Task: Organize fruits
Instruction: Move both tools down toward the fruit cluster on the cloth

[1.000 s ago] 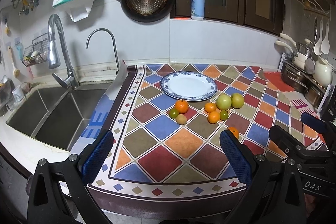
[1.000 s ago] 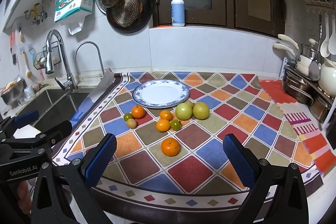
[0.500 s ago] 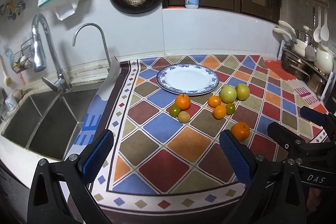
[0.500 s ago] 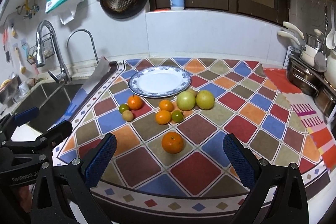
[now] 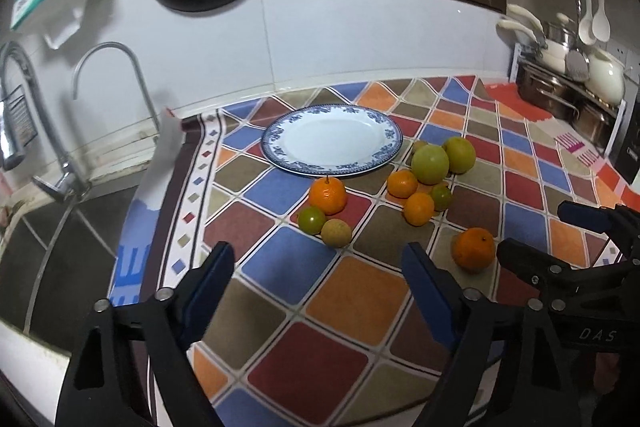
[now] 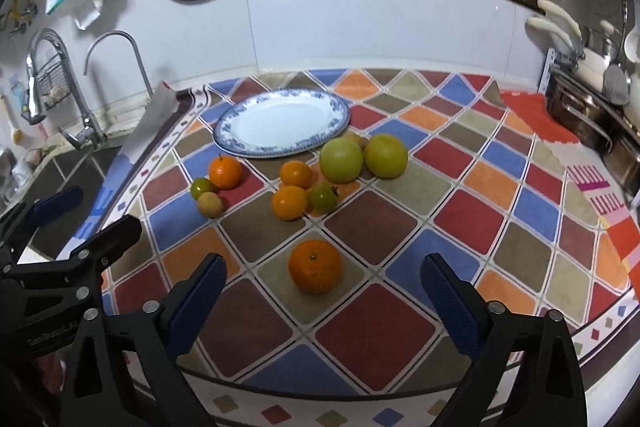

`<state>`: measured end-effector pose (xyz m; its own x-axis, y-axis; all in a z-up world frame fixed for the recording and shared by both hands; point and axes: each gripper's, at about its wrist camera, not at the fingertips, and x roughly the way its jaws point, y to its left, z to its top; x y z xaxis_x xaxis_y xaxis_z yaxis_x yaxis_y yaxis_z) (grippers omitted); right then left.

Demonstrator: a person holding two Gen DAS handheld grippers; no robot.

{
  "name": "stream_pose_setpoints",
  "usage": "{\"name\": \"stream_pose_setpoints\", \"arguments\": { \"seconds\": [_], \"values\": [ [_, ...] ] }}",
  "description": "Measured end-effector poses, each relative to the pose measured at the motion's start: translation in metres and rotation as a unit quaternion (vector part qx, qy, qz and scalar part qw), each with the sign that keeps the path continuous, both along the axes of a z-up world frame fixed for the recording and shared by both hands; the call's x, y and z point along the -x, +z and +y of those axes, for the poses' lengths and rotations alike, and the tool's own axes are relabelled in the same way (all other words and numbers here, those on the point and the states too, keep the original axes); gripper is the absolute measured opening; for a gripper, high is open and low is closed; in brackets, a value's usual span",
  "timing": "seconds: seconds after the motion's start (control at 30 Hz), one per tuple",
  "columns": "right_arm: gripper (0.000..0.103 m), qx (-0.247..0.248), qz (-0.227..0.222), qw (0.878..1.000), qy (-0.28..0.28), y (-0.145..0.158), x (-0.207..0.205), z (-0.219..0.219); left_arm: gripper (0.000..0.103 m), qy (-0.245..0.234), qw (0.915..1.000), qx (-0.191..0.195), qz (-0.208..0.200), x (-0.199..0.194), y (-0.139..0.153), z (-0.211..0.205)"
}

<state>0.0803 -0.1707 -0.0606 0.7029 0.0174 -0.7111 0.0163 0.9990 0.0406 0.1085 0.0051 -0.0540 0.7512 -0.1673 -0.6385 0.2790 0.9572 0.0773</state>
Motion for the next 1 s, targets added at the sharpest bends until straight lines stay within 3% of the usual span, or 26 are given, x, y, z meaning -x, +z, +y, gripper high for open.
{"name": "stream_pose_setpoints", "arguments": {
  "seconds": [0.17, 0.53, 0.67, 0.87, 1.0],
  "values": [
    [0.09, -0.006, 0.027, 1.0, -0.009, -0.015, -0.013, 0.002, 0.076, -0.021, 0.9997, -0.007, 0.009, -0.02, -0.013, -0.005],
    [0.065, 0.001, 0.07, 0.997, -0.027, -0.039, -0.027, 0.008, 0.057, -0.062, 0.997, -0.015, 0.045, -0.053, -0.044, -0.018],
    [0.059, 0.001, 0.075, 0.997, -0.033, -0.044, -0.031, 0.008, 0.047, -0.067, 0.9952, -0.018, 0.068, -0.066, -0.053, -0.022],
    [0.053, 0.001, 0.081, 0.996, -0.035, -0.047, -0.038, 0.008, 0.04, -0.078, 0.9933, -0.018, 0.083, -0.077, -0.06, -0.028],
    [0.042, 0.001, 0.081, 0.996, -0.025, -0.046, -0.043, 0.013, 0.035, -0.081, 0.9924, -0.024, 0.09, -0.082, -0.063, -0.029]
  ]
}}
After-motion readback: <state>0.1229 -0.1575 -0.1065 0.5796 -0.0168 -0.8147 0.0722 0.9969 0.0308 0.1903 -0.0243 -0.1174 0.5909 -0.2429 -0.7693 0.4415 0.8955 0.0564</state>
